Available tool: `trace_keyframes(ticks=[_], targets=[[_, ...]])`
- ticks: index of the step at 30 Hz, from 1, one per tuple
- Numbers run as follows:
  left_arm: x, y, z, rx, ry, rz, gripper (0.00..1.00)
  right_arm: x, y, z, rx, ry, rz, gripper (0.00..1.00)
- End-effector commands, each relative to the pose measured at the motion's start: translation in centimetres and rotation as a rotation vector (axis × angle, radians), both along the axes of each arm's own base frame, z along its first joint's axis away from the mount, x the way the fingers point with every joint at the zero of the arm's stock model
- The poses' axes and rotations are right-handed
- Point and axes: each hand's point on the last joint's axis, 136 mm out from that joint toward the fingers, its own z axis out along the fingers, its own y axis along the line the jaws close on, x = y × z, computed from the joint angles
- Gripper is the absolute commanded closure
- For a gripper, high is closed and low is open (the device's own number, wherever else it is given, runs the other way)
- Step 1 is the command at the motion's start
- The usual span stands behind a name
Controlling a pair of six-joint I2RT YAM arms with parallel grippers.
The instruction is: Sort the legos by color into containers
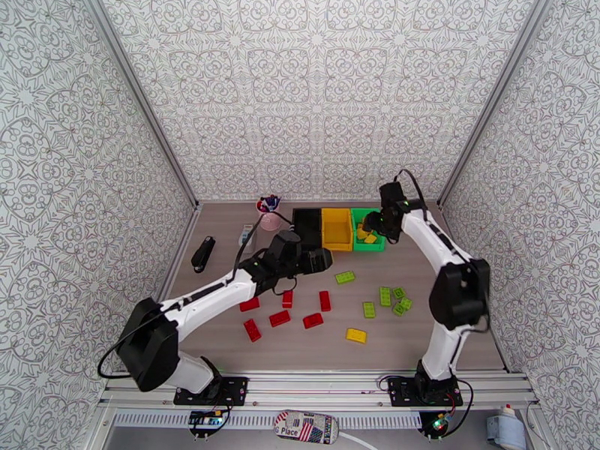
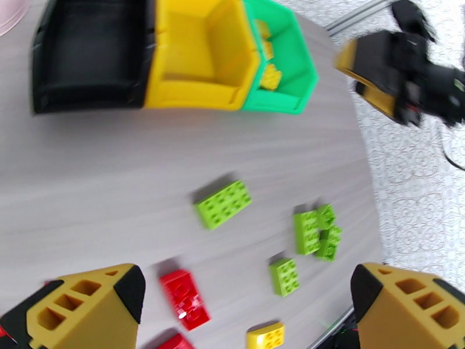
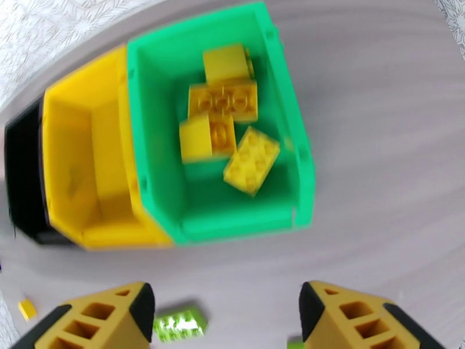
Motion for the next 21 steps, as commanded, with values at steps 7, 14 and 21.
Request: trace_keyframes(ticks=[7,14,21], targets=[[-3.8,3.6,-3.4,0.087,0.059,0.068,0.01,-9.9,4.0,-3.3,0.089,0.075,0.155,0.25],[-5.3,5.9,-5.0,0.073,0.08,0.145,0.01,-18.6,6.4,-7.4,0.061,0.184,0.26,0.16],[-5.6,6.6,-5.4,0.074,0.087,0.168,0.01,-25.5,6.6,-9.9,0.018,0.279,0.281,0.2]])
